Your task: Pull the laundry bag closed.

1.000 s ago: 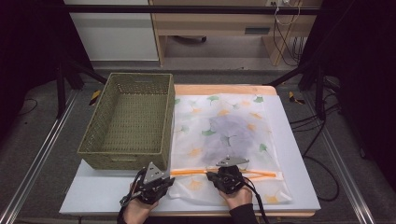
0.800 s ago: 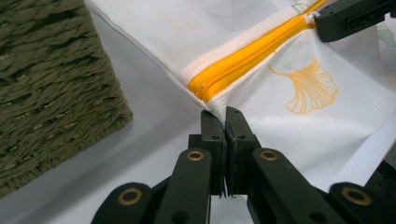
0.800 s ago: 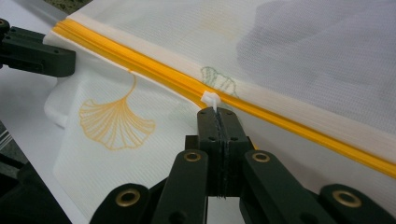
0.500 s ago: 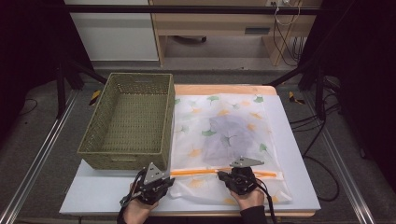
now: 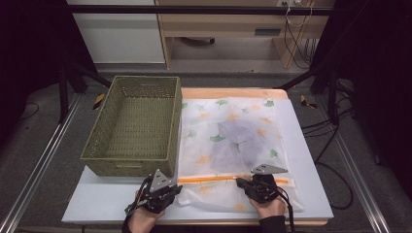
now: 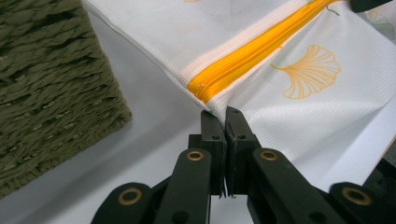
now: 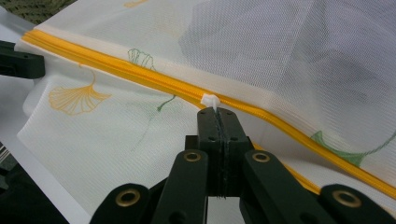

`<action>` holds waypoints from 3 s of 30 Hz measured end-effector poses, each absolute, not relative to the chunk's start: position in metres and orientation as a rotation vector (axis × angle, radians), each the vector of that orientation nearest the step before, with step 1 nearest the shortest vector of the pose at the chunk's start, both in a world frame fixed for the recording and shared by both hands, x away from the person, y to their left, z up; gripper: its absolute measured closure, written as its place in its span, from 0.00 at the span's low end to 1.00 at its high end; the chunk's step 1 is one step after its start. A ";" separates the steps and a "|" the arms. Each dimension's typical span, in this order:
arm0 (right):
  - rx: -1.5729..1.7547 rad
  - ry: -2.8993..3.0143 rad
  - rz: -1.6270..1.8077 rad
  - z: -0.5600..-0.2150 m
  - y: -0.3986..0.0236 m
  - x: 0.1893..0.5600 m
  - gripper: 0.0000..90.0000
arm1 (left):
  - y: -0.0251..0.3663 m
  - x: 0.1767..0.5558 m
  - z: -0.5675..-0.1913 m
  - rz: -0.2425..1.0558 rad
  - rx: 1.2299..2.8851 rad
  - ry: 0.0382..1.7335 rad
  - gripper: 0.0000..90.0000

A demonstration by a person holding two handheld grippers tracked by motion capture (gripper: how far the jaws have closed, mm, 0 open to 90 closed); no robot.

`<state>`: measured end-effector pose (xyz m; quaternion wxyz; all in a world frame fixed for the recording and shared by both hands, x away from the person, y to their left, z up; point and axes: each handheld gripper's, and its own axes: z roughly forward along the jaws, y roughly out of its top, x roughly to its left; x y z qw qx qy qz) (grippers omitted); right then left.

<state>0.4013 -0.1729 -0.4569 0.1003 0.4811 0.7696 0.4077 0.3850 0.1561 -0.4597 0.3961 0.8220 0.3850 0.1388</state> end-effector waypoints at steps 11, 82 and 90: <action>1.458 2.230 1.189 -0.457 -0.193 0.401 1.00 | 0.158 0.386 -0.459 0.354 2.082 0.976 0.97; 1.770 1.869 0.969 -0.465 -0.316 0.385 1.00 | 0.155 0.390 -0.470 0.337 2.139 0.995 0.97; 1.770 1.887 0.951 -0.468 -0.317 0.388 1.00 | 0.155 0.390 -0.471 0.337 2.134 0.995 0.96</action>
